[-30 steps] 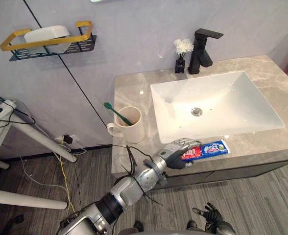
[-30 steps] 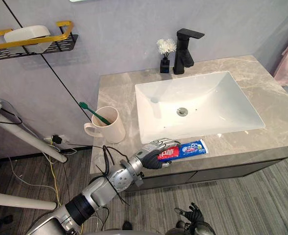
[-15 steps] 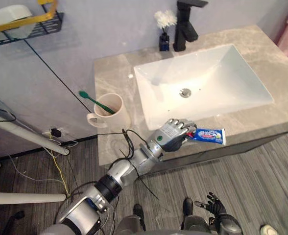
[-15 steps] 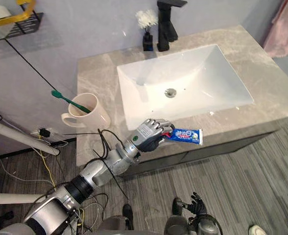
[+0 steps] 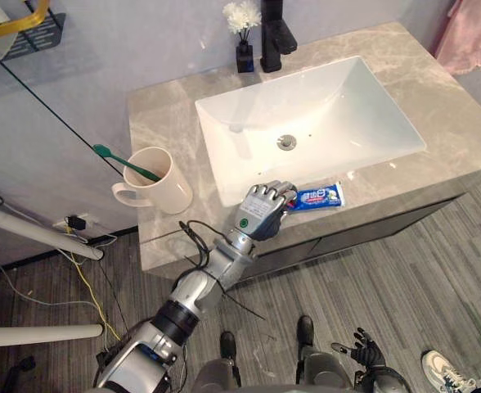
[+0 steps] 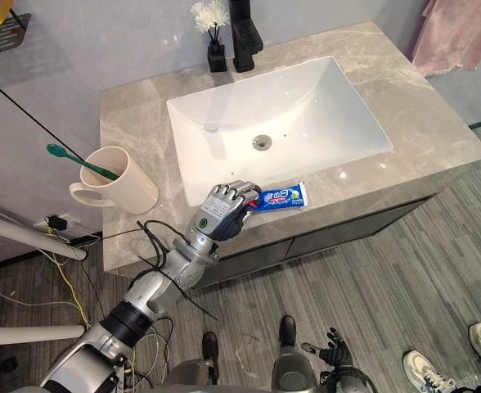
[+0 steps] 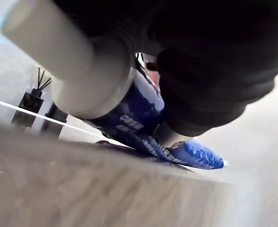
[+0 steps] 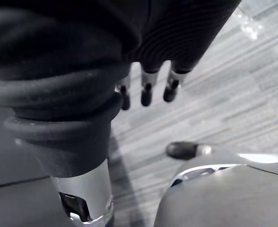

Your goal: Organize washtable

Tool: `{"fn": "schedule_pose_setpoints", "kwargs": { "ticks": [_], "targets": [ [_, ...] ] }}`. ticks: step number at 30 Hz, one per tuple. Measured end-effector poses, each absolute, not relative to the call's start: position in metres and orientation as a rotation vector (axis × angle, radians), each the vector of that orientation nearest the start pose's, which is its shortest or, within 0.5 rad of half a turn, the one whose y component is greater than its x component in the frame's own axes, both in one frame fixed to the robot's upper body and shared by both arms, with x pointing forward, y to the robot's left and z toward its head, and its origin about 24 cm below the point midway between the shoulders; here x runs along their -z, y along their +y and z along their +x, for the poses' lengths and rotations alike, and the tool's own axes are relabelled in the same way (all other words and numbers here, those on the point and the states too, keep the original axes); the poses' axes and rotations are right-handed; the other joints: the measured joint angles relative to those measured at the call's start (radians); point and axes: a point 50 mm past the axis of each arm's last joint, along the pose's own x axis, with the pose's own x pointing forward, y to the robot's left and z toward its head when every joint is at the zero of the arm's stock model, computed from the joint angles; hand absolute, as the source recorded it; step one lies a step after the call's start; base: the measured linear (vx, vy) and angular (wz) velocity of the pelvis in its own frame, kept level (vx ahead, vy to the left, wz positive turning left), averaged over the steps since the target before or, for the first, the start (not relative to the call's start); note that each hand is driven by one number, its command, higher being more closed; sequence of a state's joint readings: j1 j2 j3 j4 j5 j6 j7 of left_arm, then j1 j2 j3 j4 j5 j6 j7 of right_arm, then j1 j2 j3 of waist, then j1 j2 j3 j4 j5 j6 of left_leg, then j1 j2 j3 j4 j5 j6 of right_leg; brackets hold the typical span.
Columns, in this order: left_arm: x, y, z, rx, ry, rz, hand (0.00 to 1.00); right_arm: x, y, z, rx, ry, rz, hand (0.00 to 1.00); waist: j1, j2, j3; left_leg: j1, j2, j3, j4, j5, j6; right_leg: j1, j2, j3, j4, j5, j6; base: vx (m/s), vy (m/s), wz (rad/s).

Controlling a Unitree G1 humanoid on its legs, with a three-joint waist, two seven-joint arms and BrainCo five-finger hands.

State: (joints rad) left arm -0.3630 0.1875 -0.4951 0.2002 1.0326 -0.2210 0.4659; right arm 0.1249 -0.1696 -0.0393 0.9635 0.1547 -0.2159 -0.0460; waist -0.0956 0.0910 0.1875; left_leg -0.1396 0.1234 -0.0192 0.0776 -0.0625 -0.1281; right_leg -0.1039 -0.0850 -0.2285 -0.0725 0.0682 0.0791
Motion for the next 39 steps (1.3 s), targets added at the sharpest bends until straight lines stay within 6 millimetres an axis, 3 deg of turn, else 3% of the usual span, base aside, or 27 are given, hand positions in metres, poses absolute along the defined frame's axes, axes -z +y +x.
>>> {"fn": "schedule_pose_setpoints", "kwargs": {
  "ticks": [5, 11, 19, 24, 27, 29, 32, 34, 39],
  "targets": [
    [-0.093, 0.039, 0.267, 0.191, -0.804, 1.022, 1.00, 0.140, -0.225, 0.112, 0.264, 0.844, -0.030, 0.00, 0.002, -0.006, 0.004, 0.050, -0.002, -0.005, -0.030, 0.010, 0.008, 0.051, 0.007, -0.018, -0.020, 0.006, -0.012, 0.10, -0.012, 0.07],
    [-0.091, 0.046, 0.267, 0.177, -0.710, 0.931, 1.00, 0.136, -0.222, 0.116, 0.254, 0.814, -0.025, 0.00, 0.005, -0.008, 0.003, 0.074, -0.002, -0.004, -0.033, 0.010, 0.008, 0.075, 0.007, -0.020, -0.021, 0.006, -0.012, 0.02, 0.003, 0.00],
    [-0.093, 0.052, 0.251, 0.218, -0.631, 0.747, 1.00, 0.137, -0.217, 0.112, 0.219, 0.820, -0.032, 0.00, 0.035, -0.026, -0.025, 0.092, -0.001, -0.004, -0.028, 0.011, 0.009, 0.102, 0.008, -0.027, -0.023, 0.007, -0.012, -0.03, -0.005, 0.03],
    [-0.113, 0.047, 0.243, 0.261, -0.662, 0.579, 1.00, 0.139, -0.208, 0.111, 0.205, 0.834, -0.011, 0.00, 0.058, -0.043, -0.071, 0.099, -0.003, 0.002, -0.030, 0.011, 0.010, 0.103, 0.006, -0.015, -0.023, 0.008, -0.013, -0.01, 0.000, -0.03],
    [-0.134, 0.043, 0.234, 0.278, -0.729, 0.455, 1.00, 0.141, -0.192, 0.113, 0.149, 0.838, 0.032, 0.00, 0.061, -0.051, -0.089, 0.099, -0.002, 0.008, -0.028, 0.011, 0.010, 0.101, 0.007, -0.008, -0.023, 0.008, -0.014, -0.01, -0.001, -0.04],
    [-0.142, 0.040, 0.231, 0.278, -0.755, 0.414, 1.00, 0.134, -0.188, 0.119, 0.100, 0.791, 0.059, 0.00, 0.063, -0.052, -0.099, 0.103, -0.002, 0.020, -0.028, 0.010, 0.010, 0.100, 0.006, 0.001, -0.023, 0.009, -0.014, -0.01, 0.002, -0.14],
    [-0.155, 0.035, 0.229, 0.282, -0.809, 0.366, 1.00, 0.106, -0.175, 0.136, -0.014, 0.616, 0.155, 0.00, 0.073, -0.058, -0.108, 0.115, 0.000, 0.042, -0.028, 0.009, 0.012, 0.100, 0.008, 0.024, -0.023, 0.013, -0.015, -0.02, 0.003, -0.22],
    [-0.163, 0.030, 0.229, 0.293, -0.846, 0.352, 1.00, 0.075, -0.167, 0.152, -0.118, 0.453, 0.249, 0.00, 0.078, -0.063, -0.111, 0.122, 0.000, 0.055, -0.024, 0.005, 0.018, 0.098, 0.009, 0.039, -0.023, 0.018, -0.015, -0.04, 0.000, -0.20],
    [-0.168, 0.029, 0.226, 0.335, -0.874, 0.362, 1.00, 0.019, -0.165, 0.160, -0.299, 0.198, 0.442, 0.00, 0.085, -0.073, -0.132, 0.123, 0.002, 0.086, -0.025, 0.003, 0.020, 0.080, 0.011, 0.066, -0.022, 0.025, -0.015, -0.02, 0.000, -0.18]
  ]
}}
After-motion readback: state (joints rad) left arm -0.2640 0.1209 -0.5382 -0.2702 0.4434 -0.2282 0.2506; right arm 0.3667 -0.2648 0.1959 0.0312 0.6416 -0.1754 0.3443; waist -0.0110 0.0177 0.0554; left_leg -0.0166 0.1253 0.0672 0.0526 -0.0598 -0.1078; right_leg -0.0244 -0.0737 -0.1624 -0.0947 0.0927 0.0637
